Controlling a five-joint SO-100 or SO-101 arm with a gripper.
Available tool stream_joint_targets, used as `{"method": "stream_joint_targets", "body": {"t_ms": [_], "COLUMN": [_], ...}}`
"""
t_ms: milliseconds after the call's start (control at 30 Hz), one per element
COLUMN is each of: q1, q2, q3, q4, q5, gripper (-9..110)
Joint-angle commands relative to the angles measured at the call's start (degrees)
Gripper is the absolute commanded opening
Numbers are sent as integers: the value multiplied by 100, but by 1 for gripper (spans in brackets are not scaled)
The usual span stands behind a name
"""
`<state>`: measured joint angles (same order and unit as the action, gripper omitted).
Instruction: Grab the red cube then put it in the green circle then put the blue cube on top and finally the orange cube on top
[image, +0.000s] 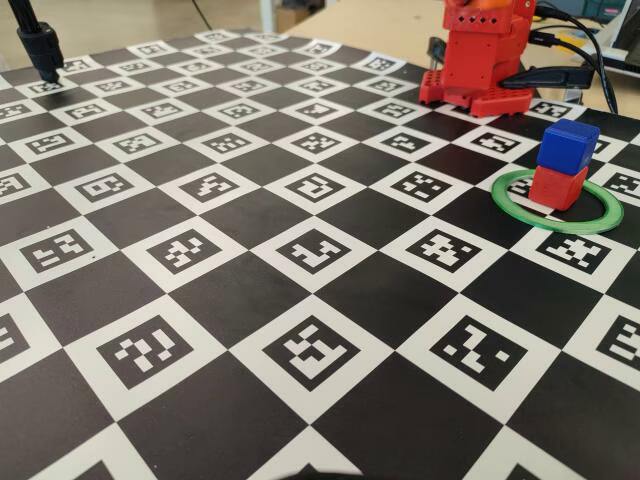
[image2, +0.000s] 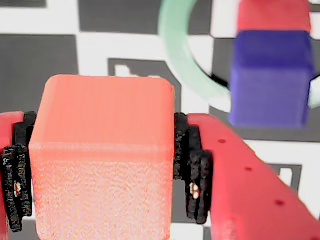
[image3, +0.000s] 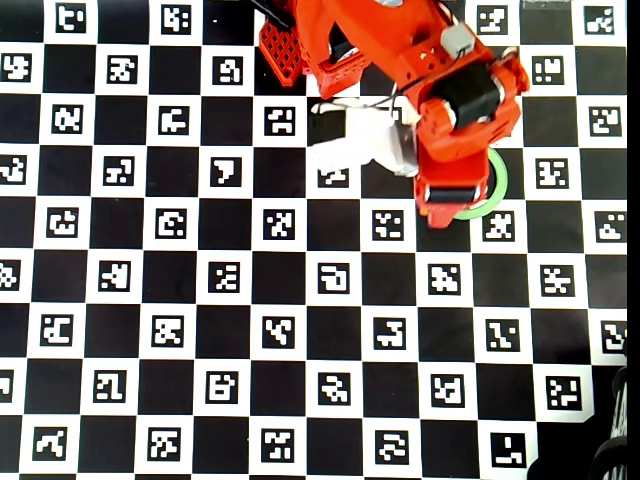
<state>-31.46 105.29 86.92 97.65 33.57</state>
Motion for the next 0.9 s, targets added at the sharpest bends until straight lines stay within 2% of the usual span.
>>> {"method": "stream_joint_targets", "body": {"t_ms": [0,333,533,867], "q1": [-396,-1037,-1380,-1564], "q2": [483,237,167,9], "q3": [-35,-202,35,369], "q4": [141,97,-141,-650], "q5": [334,677,1397,1582], "gripper": [10,9,8,8]}}
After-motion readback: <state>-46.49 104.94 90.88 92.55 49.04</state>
